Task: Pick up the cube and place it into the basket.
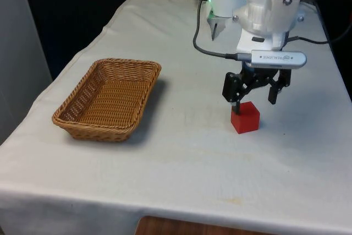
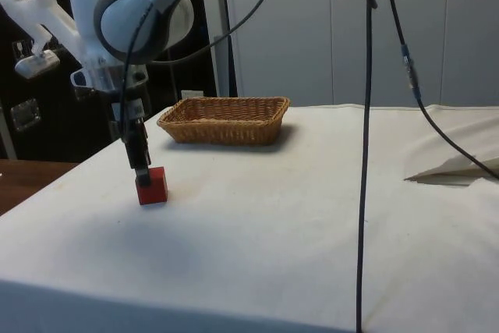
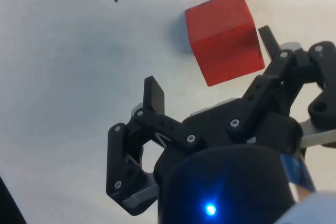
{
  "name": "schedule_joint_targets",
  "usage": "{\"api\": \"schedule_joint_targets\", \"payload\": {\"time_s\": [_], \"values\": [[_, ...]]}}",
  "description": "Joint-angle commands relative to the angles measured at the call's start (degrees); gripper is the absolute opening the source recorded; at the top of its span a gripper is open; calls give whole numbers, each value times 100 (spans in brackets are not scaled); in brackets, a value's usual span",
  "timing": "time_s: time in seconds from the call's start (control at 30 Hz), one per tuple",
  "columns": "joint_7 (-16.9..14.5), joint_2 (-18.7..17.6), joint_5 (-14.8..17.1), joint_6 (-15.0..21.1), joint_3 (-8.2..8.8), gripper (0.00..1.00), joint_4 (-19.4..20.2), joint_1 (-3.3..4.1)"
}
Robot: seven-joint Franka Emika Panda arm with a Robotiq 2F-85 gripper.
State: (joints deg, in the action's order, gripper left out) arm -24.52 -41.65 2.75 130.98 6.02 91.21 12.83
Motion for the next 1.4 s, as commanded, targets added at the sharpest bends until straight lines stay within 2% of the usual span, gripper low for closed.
{"api": "schedule_joint_targets", "payload": {"time_s": [0.0, 0.2, 0.23, 0.3, 0.53, 0.57, 0.6, 0.83, 0.87, 0.9, 1.07, 1.1, 1.13, 1.2, 1.33, 1.37], "values": [[-11, -6, 6, 6, 0, 100, -6, -6], [-46, -11, 11, 0, 6, 100, -17, -46], [-11, 0, 0, -6, 17, 100, 0, -23], [-80, -34, 23, 6, 17, 100, -29, -74], [-155, -115, 34, -6, 46, 100, -115, -138], [-120, -80, 11, -6, 63, 100, -69, -109], [-155, -126, 34, -6, 46, 100, -126, -143], [-155, -172, 34, 0, 40, 100, -178, -149], [-132, -132, 11, -6, 63, 100, -132, -132], [-160, -183, 46, 11, 34, 100, -178, -155], [-189, -258, 120, 57, 11, 100, -183, -172], [-138, -223, 63, 17, 57, 100, -160, -132], [-201, -269, 132, 69, 6, 100, -183, -178], [-218, -298, 172, 97, 6, 100, -189, -178], [-264, -361, 252, 138, 11, 100, -189, -172], [-218, -338, 212, 92, 52, 100, -172, -132]]}}
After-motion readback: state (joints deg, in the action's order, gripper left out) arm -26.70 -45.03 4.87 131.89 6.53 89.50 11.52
